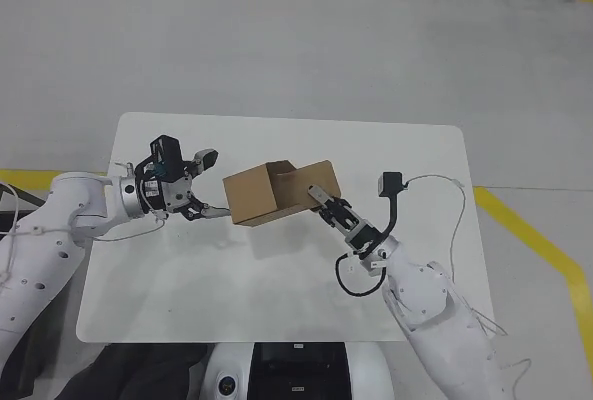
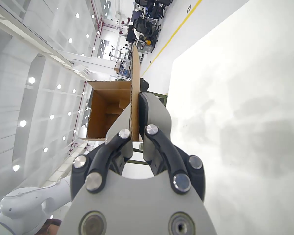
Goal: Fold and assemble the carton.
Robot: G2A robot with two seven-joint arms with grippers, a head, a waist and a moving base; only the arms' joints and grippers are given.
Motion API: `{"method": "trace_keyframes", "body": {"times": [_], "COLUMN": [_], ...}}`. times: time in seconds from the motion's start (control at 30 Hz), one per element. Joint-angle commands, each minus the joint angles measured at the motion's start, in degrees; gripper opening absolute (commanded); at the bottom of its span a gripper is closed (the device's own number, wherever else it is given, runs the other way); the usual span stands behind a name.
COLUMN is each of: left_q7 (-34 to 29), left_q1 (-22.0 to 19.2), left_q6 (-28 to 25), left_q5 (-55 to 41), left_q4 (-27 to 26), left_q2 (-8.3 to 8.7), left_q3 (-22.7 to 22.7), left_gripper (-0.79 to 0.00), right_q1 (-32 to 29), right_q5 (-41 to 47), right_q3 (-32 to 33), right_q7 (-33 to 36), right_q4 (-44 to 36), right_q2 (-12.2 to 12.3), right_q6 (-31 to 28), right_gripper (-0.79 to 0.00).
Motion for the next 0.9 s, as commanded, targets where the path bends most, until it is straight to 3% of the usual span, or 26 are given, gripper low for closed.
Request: {"method": "trace_keyframes", "body": {"times": [0.0, 0.2, 0.4, 0.6, 0.87], "left_q7": [0.0, 0.0, -0.1, -0.6, -1.3], "left_q1": [0.0, 0.0, 0.7, 0.9, -0.1], "left_q6": [0.0, 0.0, 1.3, -2.5, -3.8], "left_q5": [0.0, 0.0, -0.9, -1.9, -5.8], "left_q4": [0.0, 0.0, -1.0, -0.7, 0.2], "left_q2": [0.0, 0.0, -0.37, -0.95, -1.56], "left_q3": [0.0, 0.0, 0.3, 1.1, 3.5], "left_gripper": [0.0, 0.0, 0.0, 0.0, 0.0], "right_q1": [0.0, 0.0, -0.4, 0.7, 2.0], "right_q5": [0.0, 0.0, 7.3, 13.7, 14.1], "right_q3": [0.0, 0.0, -0.2, -1.7, -3.4], "right_q7": [0.0, 0.0, -1.2, -1.0, -2.8], "right_q4": [0.0, 0.0, 0.6, 3.2, 5.4], "right_q2": [0.0, 0.0, -0.4, -1.1, -1.7], "right_q6": [0.0, 0.0, 1.3, 1.2, -0.7], "right_gripper": [-0.785, -0.785, -0.785, -0.785, -0.785]}}
